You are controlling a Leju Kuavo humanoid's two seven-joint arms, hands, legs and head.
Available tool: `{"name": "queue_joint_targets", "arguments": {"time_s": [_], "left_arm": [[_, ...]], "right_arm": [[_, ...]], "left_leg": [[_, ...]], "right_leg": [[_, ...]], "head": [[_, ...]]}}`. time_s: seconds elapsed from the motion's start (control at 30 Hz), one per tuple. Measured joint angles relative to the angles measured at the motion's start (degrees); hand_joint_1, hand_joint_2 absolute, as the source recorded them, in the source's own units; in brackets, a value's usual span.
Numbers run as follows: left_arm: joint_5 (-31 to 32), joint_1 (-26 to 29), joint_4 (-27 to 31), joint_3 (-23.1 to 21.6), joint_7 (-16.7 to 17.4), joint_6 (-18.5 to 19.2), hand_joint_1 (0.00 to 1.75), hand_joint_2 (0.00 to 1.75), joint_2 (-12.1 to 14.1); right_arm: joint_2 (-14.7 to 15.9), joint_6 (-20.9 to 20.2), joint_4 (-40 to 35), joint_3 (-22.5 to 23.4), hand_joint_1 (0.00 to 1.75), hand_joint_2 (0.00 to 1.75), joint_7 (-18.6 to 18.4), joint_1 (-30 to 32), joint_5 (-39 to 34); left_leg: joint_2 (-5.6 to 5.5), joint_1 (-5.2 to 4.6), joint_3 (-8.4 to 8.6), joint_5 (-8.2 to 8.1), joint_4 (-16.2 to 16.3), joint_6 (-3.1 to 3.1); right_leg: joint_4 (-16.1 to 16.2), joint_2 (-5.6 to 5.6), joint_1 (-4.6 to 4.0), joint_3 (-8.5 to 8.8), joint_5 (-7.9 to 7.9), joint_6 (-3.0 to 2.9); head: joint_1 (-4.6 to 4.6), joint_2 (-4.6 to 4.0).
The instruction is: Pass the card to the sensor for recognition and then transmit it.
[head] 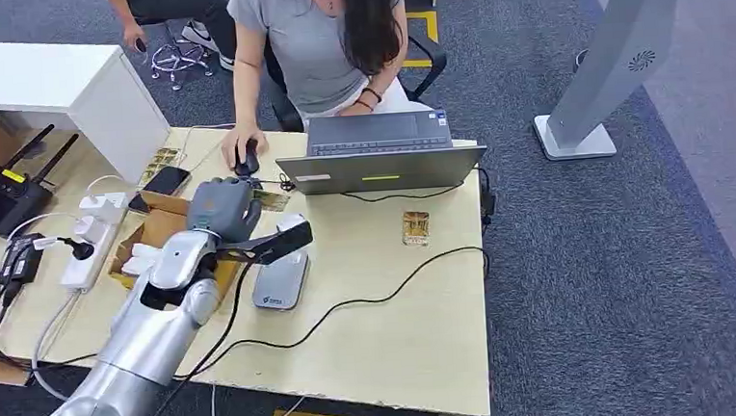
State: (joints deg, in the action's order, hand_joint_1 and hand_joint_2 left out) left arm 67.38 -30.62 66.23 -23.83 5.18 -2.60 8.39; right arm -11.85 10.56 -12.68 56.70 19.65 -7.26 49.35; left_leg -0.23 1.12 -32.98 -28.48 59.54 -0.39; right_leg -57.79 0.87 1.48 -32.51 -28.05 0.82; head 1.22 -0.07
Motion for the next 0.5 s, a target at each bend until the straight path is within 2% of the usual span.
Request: {"name": "queue_joint_targets", "arguments": {"time_s": [0.33, 0.5], "left_arm": [[-0.9, 0.9, -1.6, -1.4, -0.7, 1.4, 1.75, 1.75, -0.5], [1.2, 1.6, -3.3, -4.0, -0.6, 1.8, 1.75, 1.75, -0.6]], "right_arm": [[0.0, 0.0, 0.0, 0.1, 0.0, 0.0, 0.0, 0.0, 0.0], [0.0, 0.2, 0.0, 0.1, 0.0, 0.0, 0.0, -0.1, 0.2]], "left_leg": [[0.0, 0.0, 0.0, 0.0, 0.0, 0.0], [0.0, 0.0, 0.0, 0.0, 0.0, 0.0]], "right_leg": [[0.0, 0.0, 0.0, 0.0, 0.0, 0.0], [0.0, 0.0, 0.0, 0.0, 0.0, 0.0]], "head": [[0.0, 0.0], [0.0, 0.0]]}}
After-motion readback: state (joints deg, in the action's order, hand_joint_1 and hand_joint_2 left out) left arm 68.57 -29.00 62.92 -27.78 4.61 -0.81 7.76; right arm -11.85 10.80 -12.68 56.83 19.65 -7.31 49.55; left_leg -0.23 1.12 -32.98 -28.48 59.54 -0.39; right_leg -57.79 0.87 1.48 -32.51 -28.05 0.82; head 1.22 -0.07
